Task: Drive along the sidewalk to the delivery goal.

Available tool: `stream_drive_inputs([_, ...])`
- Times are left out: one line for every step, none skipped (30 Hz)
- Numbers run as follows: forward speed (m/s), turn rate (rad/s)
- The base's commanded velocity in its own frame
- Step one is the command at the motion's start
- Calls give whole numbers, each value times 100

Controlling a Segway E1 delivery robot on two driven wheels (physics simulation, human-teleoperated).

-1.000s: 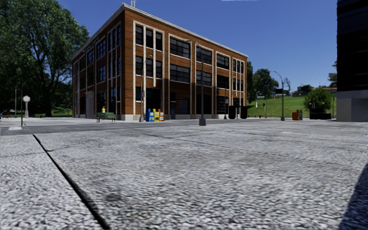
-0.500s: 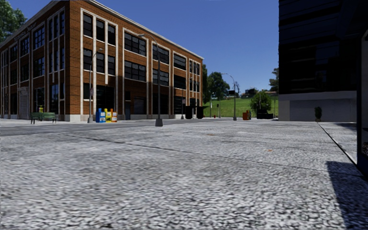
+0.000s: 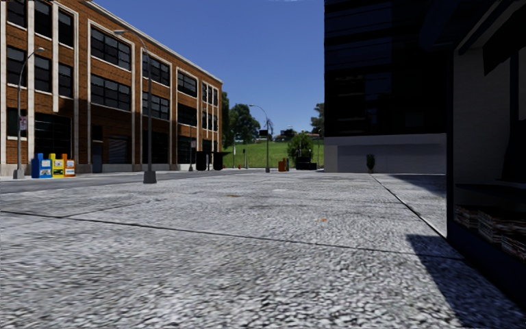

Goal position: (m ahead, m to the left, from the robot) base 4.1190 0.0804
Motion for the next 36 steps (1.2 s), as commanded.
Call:
stream_drive_inputs([135,-61])
stream_drive_inputs([135,-61])
stream_drive_inputs([135,-61])
stream_drive_inputs([135,-61])
stream_drive_inputs([135,-61])
stream_drive_inputs([135,-61])
stream_drive_inputs([135,-61])
stream_drive_inputs([135,-61])
stream_drive_inputs([135,-61])
stream_drive_inputs([135,-61])
stream_drive_inputs([135,-61])
stream_drive_inputs([135,-59])
stream_drive_inputs([135,-59])
stream_drive_inputs([135,-48])
stream_drive_inputs([136,0])
stream_drive_inputs([136,0])
stream_drive_inputs([136,0])
stream_drive_inputs([136,0])
stream_drive_inputs([136,0])
stream_drive_inputs([136,0])
stream_drive_inputs([136,0])
stream_drive_inputs([136,0])
stream_drive_inputs([136,0])
stream_drive_inputs([136,0])
stream_drive_inputs([136,0])
stream_drive_inputs([136,0])
stream_drive_inputs([136,0])
stream_drive_inputs([136,0])
stream_drive_inputs([136,0])
stream_drive_inputs([136,0])
stream_drive_inputs([136,0])
stream_drive_inputs([136,0])
stream_drive_inputs([136,0])
stream_drive_inputs([136,0])
stream_drive_inputs([136,0])
stream_drive_inputs([136,0])
